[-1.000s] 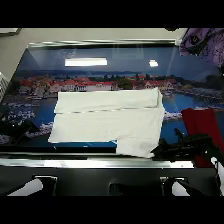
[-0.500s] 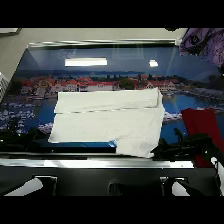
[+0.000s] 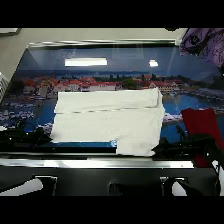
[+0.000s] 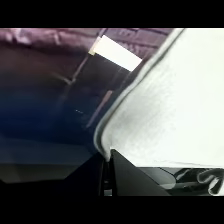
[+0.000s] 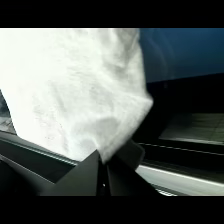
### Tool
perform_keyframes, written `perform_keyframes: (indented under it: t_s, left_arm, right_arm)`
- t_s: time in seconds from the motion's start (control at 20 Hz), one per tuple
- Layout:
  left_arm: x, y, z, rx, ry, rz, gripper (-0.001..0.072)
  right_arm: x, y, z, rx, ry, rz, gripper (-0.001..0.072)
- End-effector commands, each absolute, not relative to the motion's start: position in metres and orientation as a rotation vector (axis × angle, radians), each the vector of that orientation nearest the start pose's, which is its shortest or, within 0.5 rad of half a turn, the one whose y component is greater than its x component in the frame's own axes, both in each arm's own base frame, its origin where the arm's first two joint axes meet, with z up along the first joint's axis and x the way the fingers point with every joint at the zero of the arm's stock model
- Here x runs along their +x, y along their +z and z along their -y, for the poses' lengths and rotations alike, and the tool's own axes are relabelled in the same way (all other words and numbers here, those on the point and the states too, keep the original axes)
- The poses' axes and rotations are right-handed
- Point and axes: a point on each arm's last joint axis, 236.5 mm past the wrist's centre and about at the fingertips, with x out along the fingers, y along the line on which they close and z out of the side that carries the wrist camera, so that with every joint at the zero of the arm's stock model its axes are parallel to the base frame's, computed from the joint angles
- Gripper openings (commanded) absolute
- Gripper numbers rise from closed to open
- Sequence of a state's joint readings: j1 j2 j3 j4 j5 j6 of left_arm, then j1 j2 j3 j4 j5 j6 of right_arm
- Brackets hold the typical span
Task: Fold the clothes and pants, and hang the long-sleeved shirts on hangers.
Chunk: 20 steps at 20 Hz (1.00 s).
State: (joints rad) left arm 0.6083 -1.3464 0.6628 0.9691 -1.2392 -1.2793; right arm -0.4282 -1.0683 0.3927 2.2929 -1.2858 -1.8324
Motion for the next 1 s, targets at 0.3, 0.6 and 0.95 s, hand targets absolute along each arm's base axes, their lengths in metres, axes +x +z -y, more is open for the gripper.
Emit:
perform_keyframes:
  t_s: [0.3,0.6,0.95]
  left_arm:
    - [0.244,-0.050,-0.033,-0.913,0.128,-1.417,0.0018]
    - [0.242,-0.002,-0.036,-0.769,0.182,-1.251,0.0018]
    - [0.312,0.007,-0.035,-0.660,0.153,-1.068,0.0017]
  right_arm:
    - [0.181,-0.033,-0.086,0.943,0.200,-1.467,0.0030]
    - [0.176,0.031,-0.083,0.846,0.162,-1.285,0.0029]
    - [0.280,0.059,-0.050,0.817,0.181,-1.175,0.0029]
